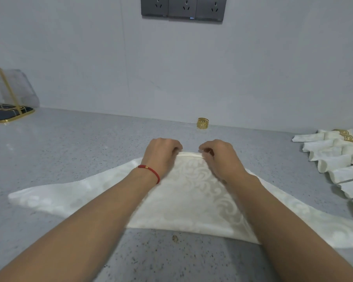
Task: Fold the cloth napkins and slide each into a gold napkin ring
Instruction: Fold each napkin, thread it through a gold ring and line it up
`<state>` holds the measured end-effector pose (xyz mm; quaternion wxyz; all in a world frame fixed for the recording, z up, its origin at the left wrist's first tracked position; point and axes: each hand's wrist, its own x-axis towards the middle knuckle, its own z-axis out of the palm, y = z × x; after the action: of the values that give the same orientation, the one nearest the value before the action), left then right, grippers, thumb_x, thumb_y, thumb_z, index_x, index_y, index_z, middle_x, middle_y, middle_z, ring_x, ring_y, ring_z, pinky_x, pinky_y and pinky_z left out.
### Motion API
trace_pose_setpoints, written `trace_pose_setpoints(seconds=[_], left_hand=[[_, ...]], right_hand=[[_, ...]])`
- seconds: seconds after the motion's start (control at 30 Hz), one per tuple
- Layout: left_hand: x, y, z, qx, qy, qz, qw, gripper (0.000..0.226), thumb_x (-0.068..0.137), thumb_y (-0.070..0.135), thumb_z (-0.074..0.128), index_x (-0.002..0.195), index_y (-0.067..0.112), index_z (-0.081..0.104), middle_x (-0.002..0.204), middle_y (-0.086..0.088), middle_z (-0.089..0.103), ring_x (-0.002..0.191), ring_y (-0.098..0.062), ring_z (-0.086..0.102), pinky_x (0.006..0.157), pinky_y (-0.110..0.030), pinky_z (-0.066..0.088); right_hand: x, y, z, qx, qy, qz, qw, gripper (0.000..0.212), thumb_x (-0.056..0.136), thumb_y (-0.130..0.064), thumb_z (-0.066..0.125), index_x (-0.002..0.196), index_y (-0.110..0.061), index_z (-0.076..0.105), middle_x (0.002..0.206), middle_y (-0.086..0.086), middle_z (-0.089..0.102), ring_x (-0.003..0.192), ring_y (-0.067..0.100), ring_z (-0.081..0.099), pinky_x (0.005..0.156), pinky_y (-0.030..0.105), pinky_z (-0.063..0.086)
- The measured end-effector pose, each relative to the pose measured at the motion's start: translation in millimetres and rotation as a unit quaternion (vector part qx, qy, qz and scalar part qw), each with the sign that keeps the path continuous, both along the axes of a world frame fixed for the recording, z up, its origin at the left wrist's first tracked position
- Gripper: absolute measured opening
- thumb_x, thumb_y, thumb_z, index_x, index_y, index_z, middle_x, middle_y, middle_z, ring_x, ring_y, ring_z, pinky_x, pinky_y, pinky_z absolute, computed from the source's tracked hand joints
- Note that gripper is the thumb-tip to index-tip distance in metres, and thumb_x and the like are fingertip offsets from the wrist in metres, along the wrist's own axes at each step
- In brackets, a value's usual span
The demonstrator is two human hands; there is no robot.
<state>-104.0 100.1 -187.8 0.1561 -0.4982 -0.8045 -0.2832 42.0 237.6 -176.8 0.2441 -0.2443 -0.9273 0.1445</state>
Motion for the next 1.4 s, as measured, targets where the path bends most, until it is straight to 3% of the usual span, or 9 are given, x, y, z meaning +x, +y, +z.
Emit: trace_pose_setpoints(seconds=[0.17,0.27,0.3,0.43,0.6,0.8,0.93,1.23,1.4], left_hand=[[-8.7,1.4,-3.0,-0.032,-0.033,-0.017,0.999,0.029,0.089,0.006,0.06,0.08,0.02,0.036,0.075,-0.002,0.042,0.071,-0.02,0.042,0.068,-0.033,0.04],[-10.4,2.3,-4.2,-0.03,-0.036,-0.02,0.999,0.013,0.092,0.006,0.06,0.084,-0.004,0.061,0.078,0.001,0.05,0.078,-0.016,0.046,0.076,-0.027,0.041],[-8.1,1.8,-3.9,-0.019,-0.033,-0.011,0.999,0.02,0.093,0.009,0.061,0.086,0.021,0.075,0.082,0.004,0.054,0.084,-0.015,0.048,0.08,-0.03,0.041],[-4.7,-4.4,-4.1,-0.057,0.093,0.041,0.993,0.016,0.089,0.013,0.064,0.086,0.029,0.065,0.084,0.012,0.059,0.089,-0.014,0.049,0.089,-0.039,0.029],[5.8,-18.3,7.9,-0.165,0.178,0.018,0.97,0.029,0.079,-0.001,0.061,0.079,0.028,0.064,0.082,0.008,0.059,0.083,-0.016,0.055,0.091,-0.043,0.028],[12.9,-25.7,11.3,-0.08,0.079,0.048,0.992,0.024,0.095,0.019,0.05,0.092,0.03,0.071,0.087,0.005,0.072,0.087,-0.024,0.064,0.073,-0.031,0.028],[6.3,-23.5,1.7,-0.034,0.064,0.056,0.996,0.031,0.092,0.01,0.057,0.063,0.019,0.058,0.057,0.001,0.043,0.06,-0.025,0.044,0.054,-0.027,0.019],[7.3,-25.1,7.2,-0.101,0.145,0.065,0.982,0.022,0.084,0.009,0.065,0.085,0.031,0.066,0.083,0.011,0.058,0.092,-0.016,0.046,0.075,-0.033,0.019],[16.5,-26.3,28.0,-0.245,0.157,0.041,0.956,0.03,0.081,-0.001,0.056,0.092,0.025,0.066,0.091,0.004,0.064,0.092,-0.022,0.058,0.08,-0.042,0.022]], right_hand=[[2.6,8.5,-6.4,-0.119,0.014,-0.021,0.993,0.01,0.093,-0.018,0.072,0.097,-0.02,0.081,0.086,-0.014,0.069,0.103,0.021,0.06,0.089,0.034,0.048],[4.4,9.5,-6.6,-0.132,0.024,-0.02,0.991,0.015,0.096,-0.024,0.067,0.085,-0.025,0.077,0.065,-0.025,0.061,0.077,0.007,0.058,0.09,0.039,0.047],[3.7,9.2,-7.0,-0.125,0.029,-0.027,0.991,0.018,0.097,-0.024,0.065,0.083,-0.025,0.076,0.062,-0.025,0.06,0.075,0.007,0.056,0.09,0.039,0.044],[3.5,3.5,-3.6,-0.004,0.002,-0.061,0.998,0.011,0.095,-0.023,0.067,0.087,-0.029,0.073,0.083,-0.02,0.062,0.094,0.01,0.052,0.088,0.037,0.022],[12.5,-5.1,0.2,0.202,-0.08,-0.006,0.976,0.029,0.079,0.001,0.065,0.084,-0.028,0.064,0.086,-0.009,0.059,0.085,0.017,0.054,0.083,0.037,0.024],[25.1,-8.5,3.5,0.083,-0.034,0.003,0.996,0.025,0.095,-0.016,0.055,0.097,-0.032,0.075,0.093,-0.015,0.07,0.093,0.011,0.061,0.095,0.039,0.031],[29.4,-1.3,-4.0,0.034,-0.016,-0.021,0.999,0.016,0.098,-0.018,0.062,0.099,-0.016,0.077,0.103,-0.001,0.064,0.103,0.014,0.053,0.085,0.038,0.025],[31.9,-7.2,5.2,0.116,-0.067,0.017,0.991,0.023,0.087,-0.005,0.055,0.083,-0.027,0.054,0.085,-0.011,0.057,0.084,0.013,0.051,0.094,0.039,0.034],[35.0,-7.7,27.5,0.09,-0.201,0.052,0.974,0.03,0.089,0.0,0.056,0.098,-0.027,0.065,0.106,-0.007,0.059,0.101,0.017,0.056,0.092,0.035,0.026]])
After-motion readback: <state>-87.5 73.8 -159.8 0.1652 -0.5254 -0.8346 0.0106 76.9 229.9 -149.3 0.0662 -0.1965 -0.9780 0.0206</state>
